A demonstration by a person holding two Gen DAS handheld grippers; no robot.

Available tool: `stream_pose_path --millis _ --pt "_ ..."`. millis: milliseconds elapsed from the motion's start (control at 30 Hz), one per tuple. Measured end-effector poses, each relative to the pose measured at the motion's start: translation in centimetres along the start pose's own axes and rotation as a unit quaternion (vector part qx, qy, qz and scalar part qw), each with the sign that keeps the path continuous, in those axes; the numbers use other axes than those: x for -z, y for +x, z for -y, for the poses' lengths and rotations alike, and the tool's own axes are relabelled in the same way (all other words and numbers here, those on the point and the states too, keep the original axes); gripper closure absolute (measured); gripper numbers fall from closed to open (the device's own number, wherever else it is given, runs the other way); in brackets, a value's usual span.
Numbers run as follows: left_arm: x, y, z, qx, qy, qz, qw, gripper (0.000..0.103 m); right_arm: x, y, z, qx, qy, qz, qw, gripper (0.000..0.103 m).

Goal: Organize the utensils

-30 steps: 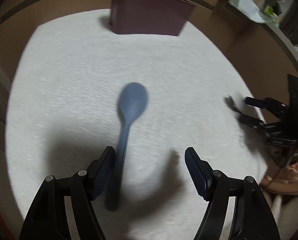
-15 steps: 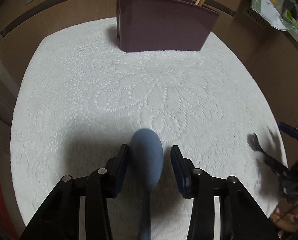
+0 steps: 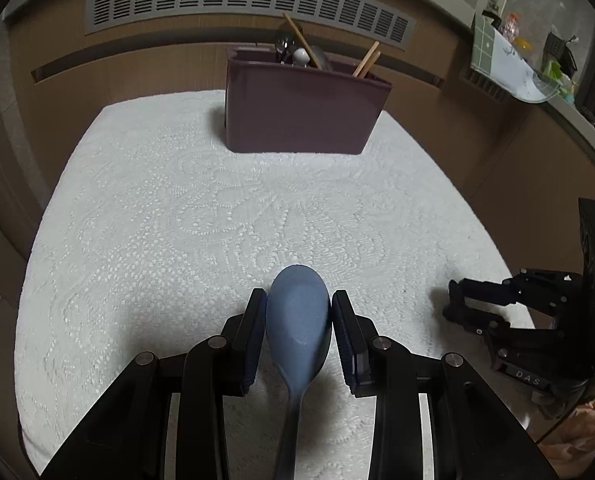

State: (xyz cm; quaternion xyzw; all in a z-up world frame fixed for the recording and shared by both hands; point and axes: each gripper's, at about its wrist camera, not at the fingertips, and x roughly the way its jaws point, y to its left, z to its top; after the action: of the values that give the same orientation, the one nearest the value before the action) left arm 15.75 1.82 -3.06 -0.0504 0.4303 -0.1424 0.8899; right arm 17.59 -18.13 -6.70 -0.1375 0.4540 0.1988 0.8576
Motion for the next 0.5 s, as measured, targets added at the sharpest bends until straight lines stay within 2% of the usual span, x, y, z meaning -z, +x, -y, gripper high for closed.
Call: stream_pose_path --millis 133,300,433,500 --pt "-0.9 -0.5 0.8 -0.004 0.012 0.015 0.9998 0.069 -1.7 -1.9 0.7 0.000 0.008 0.032 0.999 0.077" --pt "-2.7 -1.3 1.3 0.012 0.008 0.039 0.9991 0.069 -3.7 -2.9 2.7 -0.030 0.052 0.053 0.997 0.077" --pt "-6.2 -2.9 1.3 0.039 -0.002 0.078 0.9962 0.070 -5.5 -3.5 3.8 -0.056 0.087 0.075 0.992 0.077" --pt "-8.6 -3.8 1.3 0.050 -0.002 0.101 0.9936 0.078 -7.0 -4.7 4.4 -0.064 0.093 0.097 0.989 0.077"
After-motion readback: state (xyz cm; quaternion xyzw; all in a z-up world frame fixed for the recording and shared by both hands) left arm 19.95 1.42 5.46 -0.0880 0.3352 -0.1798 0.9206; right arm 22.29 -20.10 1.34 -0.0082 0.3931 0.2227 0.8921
